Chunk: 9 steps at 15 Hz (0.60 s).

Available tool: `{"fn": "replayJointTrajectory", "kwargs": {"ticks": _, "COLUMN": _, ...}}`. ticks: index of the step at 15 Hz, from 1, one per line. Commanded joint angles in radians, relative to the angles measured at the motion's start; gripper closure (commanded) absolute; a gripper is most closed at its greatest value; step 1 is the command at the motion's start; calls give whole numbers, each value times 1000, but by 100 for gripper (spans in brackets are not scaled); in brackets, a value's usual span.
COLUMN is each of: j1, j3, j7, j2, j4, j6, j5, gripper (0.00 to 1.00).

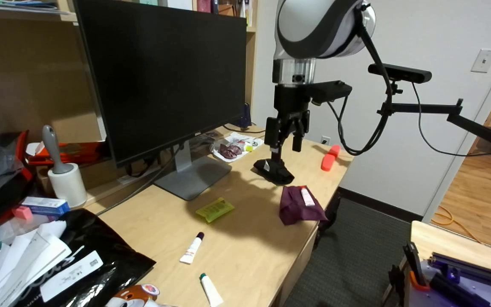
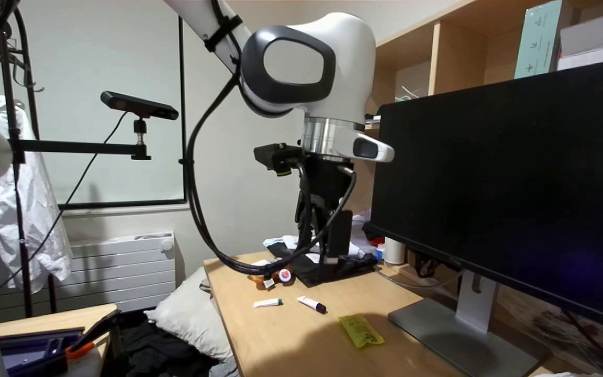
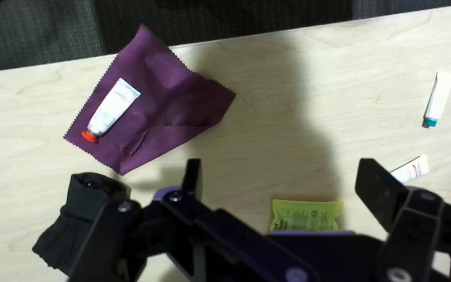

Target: Place a tube on the purple napkin

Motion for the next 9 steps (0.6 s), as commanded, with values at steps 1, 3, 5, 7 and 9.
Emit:
{"fn": "replayJointTrajectory", "kwargs": {"ticks": 1, "j1": 5, "j3": 13, "j7": -154, "j2": -42, "j4": -34, "j6": 31, "j5": -28, "gripper": 0}}
{"fn": "replayJointTrajectory", "kwargs": {"ticks": 3, "j1": 7, "j3": 15, "j7": -210, "j2": -48, "j4": -43, "j6": 55, "j5": 6, "gripper": 0}}
{"fn": "replayJointTrajectory", "kwargs": {"ticks": 5, "j1": 0, "j3": 16, "j7": -153, "j2": -16, "j4": -5, "j6": 20, "j5": -7, "gripper": 0}}
{"fn": "replayJointTrajectory", "kwargs": {"ticks": 7, "j1": 0, "j3": 16, "j7": -152, "j2": -14, "j4": -5, "j6": 19, "j5": -7, "gripper": 0}}
{"fn": "replayJointTrajectory", "kwargs": {"ticks": 9, "j1": 0, "j3": 16, "j7": -152, "j2": -14, "j4": -5, "j6": 19, "j5": -7, "gripper": 0}}
